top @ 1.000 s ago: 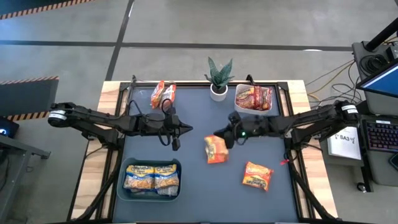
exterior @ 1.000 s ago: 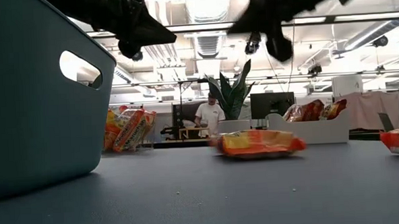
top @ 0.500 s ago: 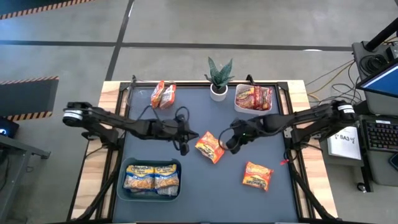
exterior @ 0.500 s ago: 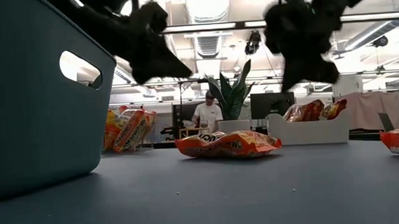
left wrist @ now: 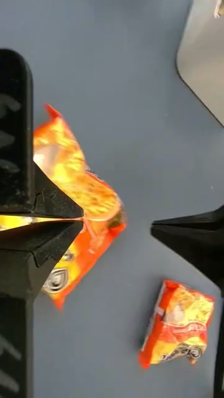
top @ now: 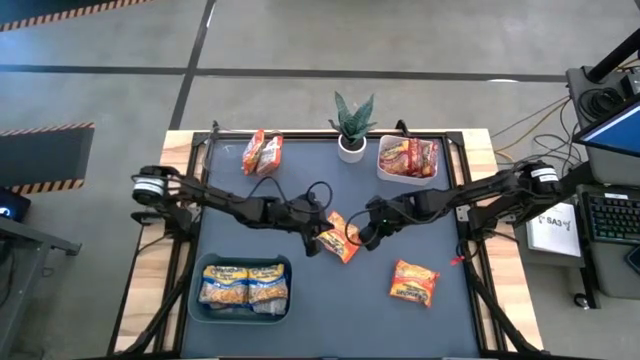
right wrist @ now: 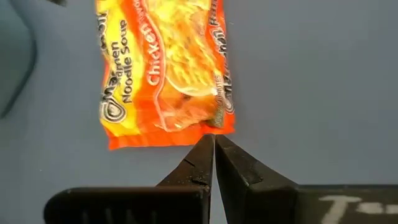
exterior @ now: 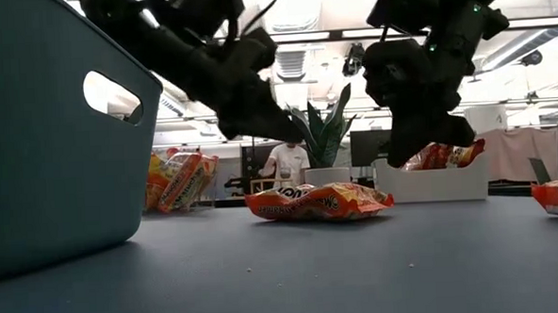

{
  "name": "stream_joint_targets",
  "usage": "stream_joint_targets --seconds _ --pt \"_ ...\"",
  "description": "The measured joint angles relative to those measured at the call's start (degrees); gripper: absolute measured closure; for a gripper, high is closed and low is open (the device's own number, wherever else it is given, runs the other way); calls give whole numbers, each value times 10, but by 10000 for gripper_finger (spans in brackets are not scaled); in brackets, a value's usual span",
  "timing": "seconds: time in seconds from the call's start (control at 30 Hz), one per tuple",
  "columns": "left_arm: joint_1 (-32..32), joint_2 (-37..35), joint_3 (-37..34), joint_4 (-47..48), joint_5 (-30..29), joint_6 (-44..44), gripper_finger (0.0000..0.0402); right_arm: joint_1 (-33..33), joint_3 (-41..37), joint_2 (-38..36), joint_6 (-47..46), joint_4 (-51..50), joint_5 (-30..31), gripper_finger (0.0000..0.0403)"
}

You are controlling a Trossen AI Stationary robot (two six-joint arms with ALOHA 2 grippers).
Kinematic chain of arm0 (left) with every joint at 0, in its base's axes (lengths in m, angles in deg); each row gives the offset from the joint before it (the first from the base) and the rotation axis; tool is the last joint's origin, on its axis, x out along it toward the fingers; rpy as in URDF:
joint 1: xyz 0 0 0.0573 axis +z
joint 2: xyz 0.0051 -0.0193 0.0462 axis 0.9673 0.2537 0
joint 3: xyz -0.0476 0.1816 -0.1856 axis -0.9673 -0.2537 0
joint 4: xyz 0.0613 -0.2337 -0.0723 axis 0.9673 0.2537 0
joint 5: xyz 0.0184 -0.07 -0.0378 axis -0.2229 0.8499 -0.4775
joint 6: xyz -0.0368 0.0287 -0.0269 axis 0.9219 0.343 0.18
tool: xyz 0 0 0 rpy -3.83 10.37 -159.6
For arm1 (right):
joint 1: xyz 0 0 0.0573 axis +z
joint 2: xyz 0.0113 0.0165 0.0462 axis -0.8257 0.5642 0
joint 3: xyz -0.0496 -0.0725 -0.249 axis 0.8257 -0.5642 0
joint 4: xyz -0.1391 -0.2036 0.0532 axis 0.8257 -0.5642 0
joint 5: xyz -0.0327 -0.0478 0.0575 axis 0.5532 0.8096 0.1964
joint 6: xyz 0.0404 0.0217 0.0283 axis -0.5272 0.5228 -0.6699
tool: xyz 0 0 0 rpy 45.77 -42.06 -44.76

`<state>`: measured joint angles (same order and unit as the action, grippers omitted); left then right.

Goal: Sort Maruchan noodles
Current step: Put the orange noodle pack into the transparent bin

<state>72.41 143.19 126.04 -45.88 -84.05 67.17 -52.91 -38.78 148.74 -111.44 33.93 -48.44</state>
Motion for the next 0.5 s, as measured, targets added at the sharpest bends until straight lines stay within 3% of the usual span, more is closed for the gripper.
stream_joint_targets --seconds 0.5 --pt "-4 54 0 -14 15 10 402 0 -2 -12 -3 13 51 390"
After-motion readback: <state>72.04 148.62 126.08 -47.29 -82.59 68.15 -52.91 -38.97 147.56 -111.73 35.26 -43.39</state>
